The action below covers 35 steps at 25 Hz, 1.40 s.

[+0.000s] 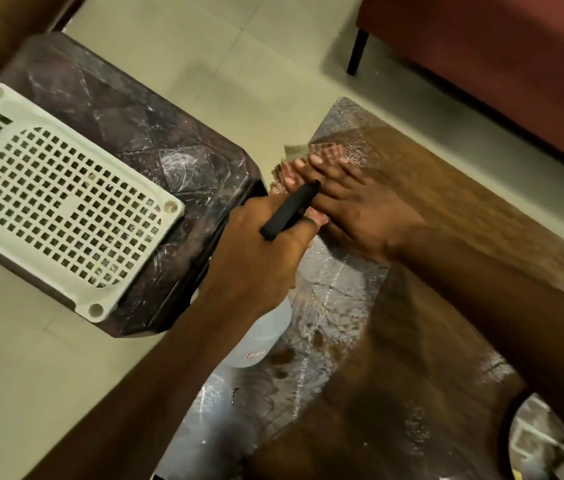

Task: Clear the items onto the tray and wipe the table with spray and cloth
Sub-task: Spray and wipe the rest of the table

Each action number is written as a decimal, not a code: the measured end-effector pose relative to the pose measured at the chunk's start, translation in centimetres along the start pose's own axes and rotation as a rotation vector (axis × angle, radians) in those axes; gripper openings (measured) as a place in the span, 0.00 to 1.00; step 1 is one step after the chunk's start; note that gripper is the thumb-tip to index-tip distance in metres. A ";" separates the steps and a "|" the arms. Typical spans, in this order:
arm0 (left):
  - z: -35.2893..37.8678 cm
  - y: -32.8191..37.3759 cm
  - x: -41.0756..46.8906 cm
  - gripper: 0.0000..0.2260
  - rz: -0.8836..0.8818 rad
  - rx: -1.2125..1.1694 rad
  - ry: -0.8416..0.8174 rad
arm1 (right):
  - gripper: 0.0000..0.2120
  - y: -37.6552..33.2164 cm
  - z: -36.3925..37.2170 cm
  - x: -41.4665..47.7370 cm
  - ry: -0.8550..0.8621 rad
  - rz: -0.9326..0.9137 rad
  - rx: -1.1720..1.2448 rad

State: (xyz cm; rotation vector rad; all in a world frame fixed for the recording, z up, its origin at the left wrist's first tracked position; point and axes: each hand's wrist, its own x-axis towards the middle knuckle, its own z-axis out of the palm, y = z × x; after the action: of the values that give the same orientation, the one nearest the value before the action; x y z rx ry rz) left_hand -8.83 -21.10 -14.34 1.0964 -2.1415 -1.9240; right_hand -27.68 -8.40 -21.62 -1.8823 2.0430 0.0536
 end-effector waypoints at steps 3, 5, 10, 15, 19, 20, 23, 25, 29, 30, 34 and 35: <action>-0.6 -0.2 -0.3 0.17 0.000 0.050 -0.005 | 0.31 3.2 -1.4 0.8 0.091 0.434 0.054; -0.9 -0.2 -0.6 0.18 -0.010 0.047 -0.008 | 0.32 2.6 -2.0 2.9 0.179 0.750 0.249; -1.2 -0.2 -1.4 0.18 -0.031 0.062 -0.002 | 0.34 3.0 -3.6 3.8 -0.053 0.122 0.091; -2.3 -1.0 -1.9 0.16 -0.053 0.056 0.002 | 0.31 3.1 -3.3 3.4 0.269 0.772 0.442; -3.1 -1.8 -2.8 0.18 -0.027 0.113 -0.027 | 0.31 -0.6 0.4 -3.1 -0.028 0.141 0.105; -3.1 -1.8 -3.2 0.18 -0.018 0.125 -0.051 | 0.31 -0.4 1.1 -5.5 -0.061 0.067 0.064; -2.8 -1.9 -4.8 0.18 -0.019 0.158 -0.117 | 0.31 0.0 2.8 -11.2 0.131 0.431 0.150; -2.6 -2.1 -5.6 0.18 -0.019 0.192 -0.133 | 0.33 -1.4 3.6 -12.2 0.359 0.854 0.316; -2.2 -2.5 -6.7 0.17 -0.026 0.210 -0.163 | 0.33 -9.5 4.5 -8.5 0.425 1.068 0.442; -2.1 -2.6 -7.0 0.17 -0.029 0.210 -0.187 | 0.32 -11.6 5.4 -8.8 0.327 0.873 0.360; -2.6 -3.5 -8.7 0.14 -0.038 0.261 -0.255 | 0.31 -11.9 6.7 -14.2 0.006 0.081 0.066; -2.8 -3.7 -9.1 0.14 -0.039 0.271 -0.258 | 0.30 -10.7 6.5 -15.1 -0.001 0.077 0.032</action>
State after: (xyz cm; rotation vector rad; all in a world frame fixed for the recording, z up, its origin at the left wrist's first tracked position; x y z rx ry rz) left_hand 0.99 -18.51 -13.36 0.9773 -2.6005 -1.9262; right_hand -15.11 6.61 -21.05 -1.7843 2.1029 0.0409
